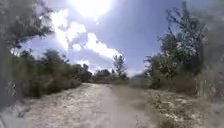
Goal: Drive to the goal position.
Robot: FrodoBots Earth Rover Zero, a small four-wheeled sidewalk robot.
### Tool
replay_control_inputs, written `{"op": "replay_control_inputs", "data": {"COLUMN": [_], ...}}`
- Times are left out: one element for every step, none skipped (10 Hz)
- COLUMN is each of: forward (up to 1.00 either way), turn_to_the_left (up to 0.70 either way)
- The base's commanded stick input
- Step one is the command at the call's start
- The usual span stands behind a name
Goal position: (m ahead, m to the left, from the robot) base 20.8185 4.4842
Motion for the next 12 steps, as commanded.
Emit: {"op": "replay_control_inputs", "data": {"forward": [0.70, 0.70, 0.70, 0.70, 0.70, 0.70, 0.70, 0.70, 0.70, 0.70, 0.70, 0.70], "turn_to_the_left": [0.00, 0.00, 0.00, 0.00, 0.00, 0.00, 0.00, 0.00, 0.00, 0.00, 0.00, 0.00]}}
